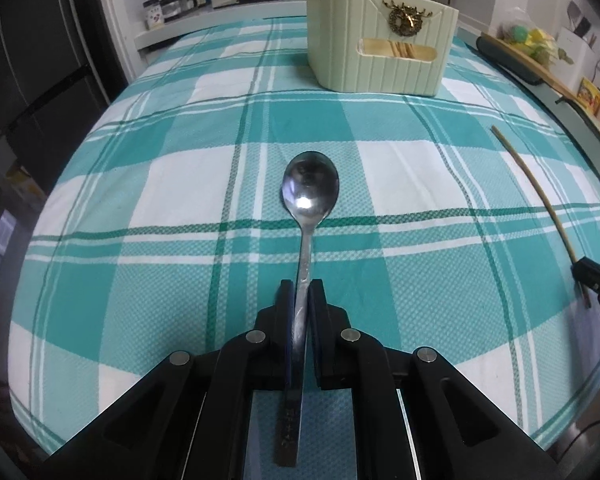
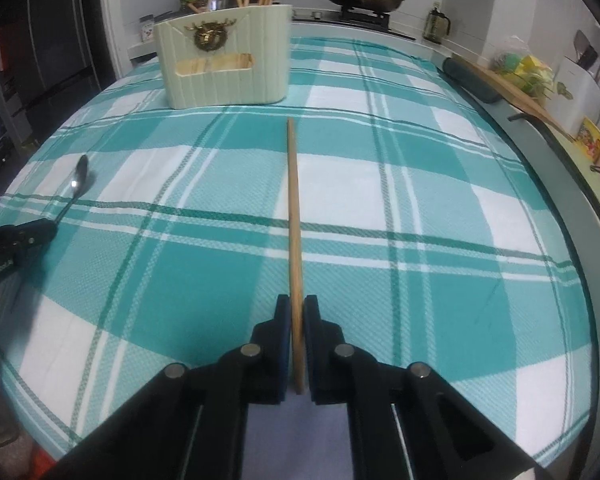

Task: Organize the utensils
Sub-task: 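Open both tools and reposition them over the spoon and chopstick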

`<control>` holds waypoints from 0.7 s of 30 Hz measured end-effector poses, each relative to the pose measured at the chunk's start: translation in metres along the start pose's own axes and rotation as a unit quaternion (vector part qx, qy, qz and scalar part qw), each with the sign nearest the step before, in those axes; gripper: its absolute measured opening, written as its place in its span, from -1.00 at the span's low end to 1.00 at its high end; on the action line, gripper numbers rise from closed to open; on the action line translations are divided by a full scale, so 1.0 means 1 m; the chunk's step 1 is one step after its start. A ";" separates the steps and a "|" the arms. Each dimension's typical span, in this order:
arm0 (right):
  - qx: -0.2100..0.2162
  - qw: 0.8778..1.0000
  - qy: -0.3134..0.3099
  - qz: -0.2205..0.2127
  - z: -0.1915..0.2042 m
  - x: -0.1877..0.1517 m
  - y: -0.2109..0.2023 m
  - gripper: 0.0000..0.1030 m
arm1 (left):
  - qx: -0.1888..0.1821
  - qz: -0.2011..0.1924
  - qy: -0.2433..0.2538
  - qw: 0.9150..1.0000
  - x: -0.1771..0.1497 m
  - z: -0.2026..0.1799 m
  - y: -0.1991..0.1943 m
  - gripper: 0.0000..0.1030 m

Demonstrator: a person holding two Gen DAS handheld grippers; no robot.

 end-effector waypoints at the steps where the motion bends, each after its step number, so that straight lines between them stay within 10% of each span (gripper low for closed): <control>1: -0.003 1.000 0.013 0.005 -0.006 -0.005 -0.002 -0.87 | -0.006 0.001 0.000 1.000 -0.003 0.003 -0.001 -0.80; 6: 0.020 0.999 0.037 0.028 -0.014 -0.032 -0.014 -0.80 | -0.010 0.005 0.010 1.000 -0.017 0.013 -0.010 -0.46; 9: 0.035 0.998 0.053 0.024 -0.016 -0.041 -0.020 -0.12 | -0.023 -0.003 0.015 1.000 -0.023 0.018 -0.020 -0.15; 21: 0.050 0.996 0.074 -0.004 -0.029 -0.029 -0.031 -0.09 | -0.064 0.011 0.051 0.997 0.006 0.001 -0.023 0.15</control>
Point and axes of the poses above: each gripper's, at about its wrist camera, not at the fingertips, and y roughly the way its jaws point, z to its left, x to its top, the point moved 6 cm from there along y, roughly the way its jaws point, and after that the axes turned 12 degrees about z, right-handed, at the moved point
